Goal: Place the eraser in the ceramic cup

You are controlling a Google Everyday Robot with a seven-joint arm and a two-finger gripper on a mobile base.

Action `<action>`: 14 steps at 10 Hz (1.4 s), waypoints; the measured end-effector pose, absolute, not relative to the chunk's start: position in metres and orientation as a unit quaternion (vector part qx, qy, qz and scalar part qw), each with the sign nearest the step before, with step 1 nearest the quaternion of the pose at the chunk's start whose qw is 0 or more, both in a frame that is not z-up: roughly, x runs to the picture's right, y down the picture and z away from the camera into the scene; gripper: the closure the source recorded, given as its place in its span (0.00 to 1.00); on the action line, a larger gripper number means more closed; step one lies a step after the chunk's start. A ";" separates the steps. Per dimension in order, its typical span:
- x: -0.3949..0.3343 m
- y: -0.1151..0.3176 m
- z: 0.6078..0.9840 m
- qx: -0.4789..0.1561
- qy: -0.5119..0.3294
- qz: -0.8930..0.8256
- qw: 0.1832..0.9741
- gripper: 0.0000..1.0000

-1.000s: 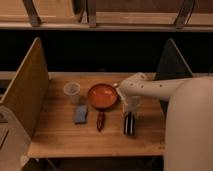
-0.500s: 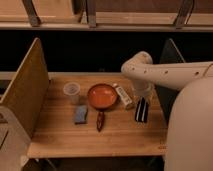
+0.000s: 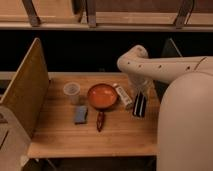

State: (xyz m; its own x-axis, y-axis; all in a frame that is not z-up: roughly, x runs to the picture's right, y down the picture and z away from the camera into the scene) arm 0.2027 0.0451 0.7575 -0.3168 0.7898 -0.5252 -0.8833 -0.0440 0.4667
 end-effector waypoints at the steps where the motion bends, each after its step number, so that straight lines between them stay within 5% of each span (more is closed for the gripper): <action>1: 0.205 0.038 0.761 -0.057 0.373 0.722 0.580 1.00; 6: 0.112 -0.079 0.779 0.020 0.272 0.666 0.694 1.00; 11: -0.015 -0.071 0.752 -0.012 0.128 0.546 0.828 1.00; 14: -0.023 -0.069 0.749 -0.014 0.117 0.538 0.834 1.00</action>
State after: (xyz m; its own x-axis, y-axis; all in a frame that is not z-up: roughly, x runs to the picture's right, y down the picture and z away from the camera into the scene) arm -0.0228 -0.0694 0.7491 0.3930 0.8950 -0.2112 -0.9017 0.4201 0.1025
